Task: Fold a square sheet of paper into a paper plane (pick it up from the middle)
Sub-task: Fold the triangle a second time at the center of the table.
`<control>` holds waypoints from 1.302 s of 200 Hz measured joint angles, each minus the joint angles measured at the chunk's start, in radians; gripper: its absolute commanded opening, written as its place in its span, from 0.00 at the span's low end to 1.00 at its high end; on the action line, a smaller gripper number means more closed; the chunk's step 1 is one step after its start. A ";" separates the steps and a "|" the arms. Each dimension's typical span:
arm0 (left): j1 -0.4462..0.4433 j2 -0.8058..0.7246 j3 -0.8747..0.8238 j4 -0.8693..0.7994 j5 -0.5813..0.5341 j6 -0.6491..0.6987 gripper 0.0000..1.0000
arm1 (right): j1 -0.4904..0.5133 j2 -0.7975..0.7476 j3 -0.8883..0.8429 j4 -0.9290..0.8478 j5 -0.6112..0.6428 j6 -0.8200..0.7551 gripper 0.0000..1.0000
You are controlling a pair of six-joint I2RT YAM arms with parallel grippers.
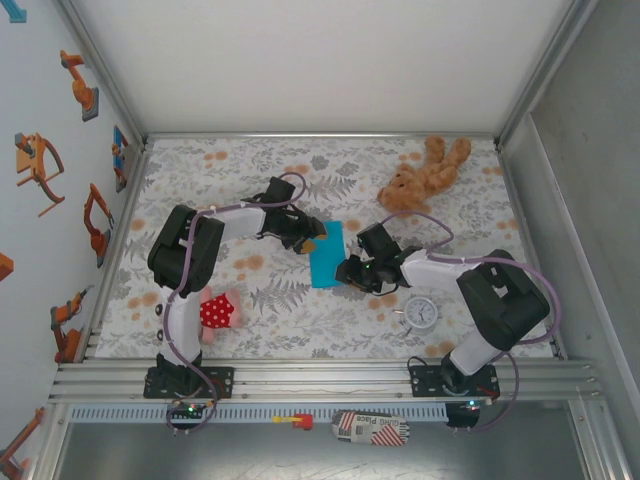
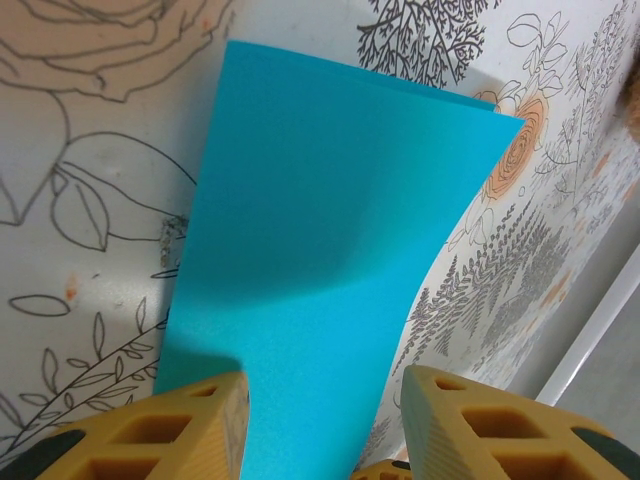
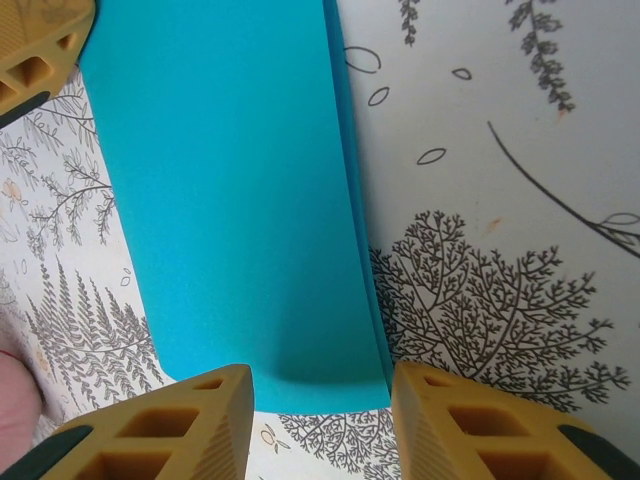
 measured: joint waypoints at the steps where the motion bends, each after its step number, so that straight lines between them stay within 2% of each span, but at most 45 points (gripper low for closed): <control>1: 0.000 0.000 0.000 0.000 0.000 0.000 0.45 | 0.000 0.000 0.000 0.000 0.000 0.000 0.40; 190: 0.000 0.001 0.000 0.000 0.001 0.001 0.44 | 0.000 -0.052 -0.014 0.098 0.004 0.009 0.39; 260: 0.000 0.001 0.000 0.000 0.001 0.001 0.44 | 0.000 -0.058 -0.014 0.025 0.038 0.020 0.35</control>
